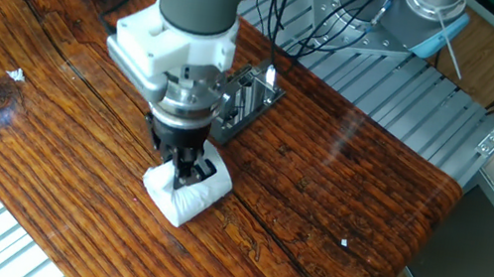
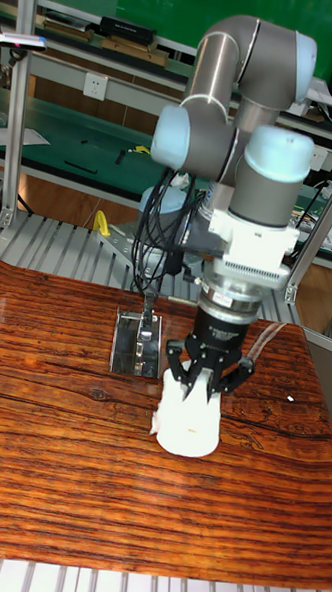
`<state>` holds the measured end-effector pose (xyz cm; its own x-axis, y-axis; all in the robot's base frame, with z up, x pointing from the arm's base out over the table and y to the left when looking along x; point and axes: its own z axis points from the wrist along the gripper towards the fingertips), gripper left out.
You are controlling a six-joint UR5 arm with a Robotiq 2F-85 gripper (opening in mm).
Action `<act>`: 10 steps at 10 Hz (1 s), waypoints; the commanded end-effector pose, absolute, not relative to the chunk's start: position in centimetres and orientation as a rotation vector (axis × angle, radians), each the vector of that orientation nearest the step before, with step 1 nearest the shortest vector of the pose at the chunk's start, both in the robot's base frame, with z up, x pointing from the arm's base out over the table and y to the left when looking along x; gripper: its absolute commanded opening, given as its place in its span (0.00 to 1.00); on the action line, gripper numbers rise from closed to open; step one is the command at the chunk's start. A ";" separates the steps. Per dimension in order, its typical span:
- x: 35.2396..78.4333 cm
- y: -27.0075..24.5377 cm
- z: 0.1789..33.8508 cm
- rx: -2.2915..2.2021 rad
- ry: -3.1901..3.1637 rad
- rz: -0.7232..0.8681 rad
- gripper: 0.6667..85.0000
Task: Take the roll of paper down from the shelf
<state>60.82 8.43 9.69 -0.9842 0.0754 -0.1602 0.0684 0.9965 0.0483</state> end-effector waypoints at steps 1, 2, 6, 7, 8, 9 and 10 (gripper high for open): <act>60.4 7.9 8.5 0.088 3.020 0.046 0.00; 59.8 7.9 8.3 0.086 3.041 0.043 0.00; 58.8 7.8 8.6 -0.064 3.077 0.063 0.39; 58.8 7.7 8.6 -0.113 3.075 0.071 0.49; 58.7 7.7 8.6 -0.146 3.074 0.082 0.57; 58.7 7.7 8.7 -0.160 3.076 0.089 0.59; 58.4 7.6 8.9 -0.180 3.087 0.092 0.63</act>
